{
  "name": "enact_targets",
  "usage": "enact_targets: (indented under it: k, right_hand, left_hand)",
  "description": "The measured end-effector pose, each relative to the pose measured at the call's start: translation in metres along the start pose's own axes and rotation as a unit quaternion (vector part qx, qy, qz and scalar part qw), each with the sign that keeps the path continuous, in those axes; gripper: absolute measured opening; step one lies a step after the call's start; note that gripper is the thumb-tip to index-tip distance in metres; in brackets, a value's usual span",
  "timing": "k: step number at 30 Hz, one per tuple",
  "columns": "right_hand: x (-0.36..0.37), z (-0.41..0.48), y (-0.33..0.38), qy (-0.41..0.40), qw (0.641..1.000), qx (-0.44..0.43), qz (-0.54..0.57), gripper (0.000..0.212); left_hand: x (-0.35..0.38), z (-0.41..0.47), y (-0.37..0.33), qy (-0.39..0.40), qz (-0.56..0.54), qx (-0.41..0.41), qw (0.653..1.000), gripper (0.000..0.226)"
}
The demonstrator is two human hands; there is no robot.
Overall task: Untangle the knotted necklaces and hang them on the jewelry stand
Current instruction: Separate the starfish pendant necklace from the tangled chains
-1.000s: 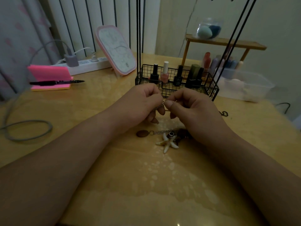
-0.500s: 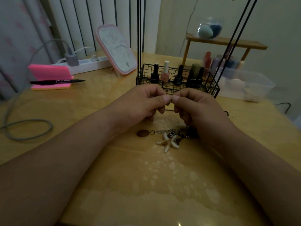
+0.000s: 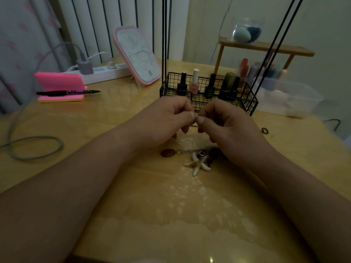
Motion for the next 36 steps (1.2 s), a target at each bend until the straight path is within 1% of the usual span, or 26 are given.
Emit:
enact_targets:
  k: [3,7,10,12,13,15,18,20,22,24,27,30,33,36]
  right_hand:
    - [-0.001,0.0,0.001,-0.021,1.0,0.004,0.013,0.002]
    - [0.001,0.0,0.001,-0.016,0.999,0.031,0.03,0.004]
    - [0.003,0.0,-0.002,-0.002,0.99,0.103,0.097,0.008]
    - [0.004,-0.001,-0.003,0.017,0.98,0.147,0.134,0.009]
    - [0.005,-0.001,-0.003,0.027,0.978,0.154,0.138,0.009]
    - [0.005,-0.001,-0.002,0.034,0.984,0.132,0.112,0.007]
    - [0.002,-0.001,0.002,0.029,0.997,0.06,0.043,0.005]
    - [0.0,-0.001,0.004,0.023,0.999,0.022,0.004,0.005]
    - [-0.001,-0.002,0.006,0.011,1.0,-0.007,-0.023,0.002]
    - [-0.001,-0.002,0.007,0.003,1.0,-0.012,-0.022,0.003]
    - [0.0,-0.002,0.006,0.003,0.998,0.038,0.046,0.005]
    - [0.0,-0.002,0.005,-0.023,0.989,0.074,0.124,0.008]
    - [0.002,-0.003,0.0,-0.042,0.97,0.131,0.201,0.009]
    - [0.005,-0.001,-0.006,-0.034,0.944,0.192,0.265,0.009]
  left_hand:
    - [0.001,0.0,0.0,-0.002,0.003,-0.001,1.0,0.014]
    - [0.002,-0.001,-0.001,-0.008,0.015,0.009,1.0,0.009]
    - [0.0,0.0,-0.003,-0.031,0.025,0.022,0.999,0.009]
    - [0.0,0.0,-0.002,-0.025,0.012,0.011,1.0,0.009]
    - [0.001,-0.001,-0.002,-0.015,-0.003,-0.001,1.0,0.009]
    - [0.004,-0.002,-0.002,0.002,-0.037,-0.021,0.999,0.007]
    - [0.005,-0.003,-0.003,0.002,-0.057,-0.027,0.998,0.005]
    - [0.004,-0.002,-0.003,-0.003,-0.052,-0.023,0.998,0.003]
    - [0.003,-0.001,-0.002,-0.015,-0.028,-0.011,0.999,0.009]
    - [0.002,-0.001,-0.002,-0.033,-0.011,0.002,0.999,0.014]
    - [0.002,-0.002,-0.004,-0.052,-0.022,0.017,0.998,0.015]
    - [0.003,-0.003,-0.006,-0.064,-0.016,0.021,0.998,0.019]
    - [0.003,-0.002,-0.005,-0.063,-0.024,0.004,0.998,0.013]
    - [0.004,-0.001,-0.003,-0.052,-0.072,-0.037,0.995,0.009]
Point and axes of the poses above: each hand's wrist, its own z-axis towards the middle knuckle, its own x-axis out of the palm, y = z × x, the point moved 5 cm from there along z, towards the middle knuckle, and after that the axes turned 13 degrees about -y, right-handed, at the moved point
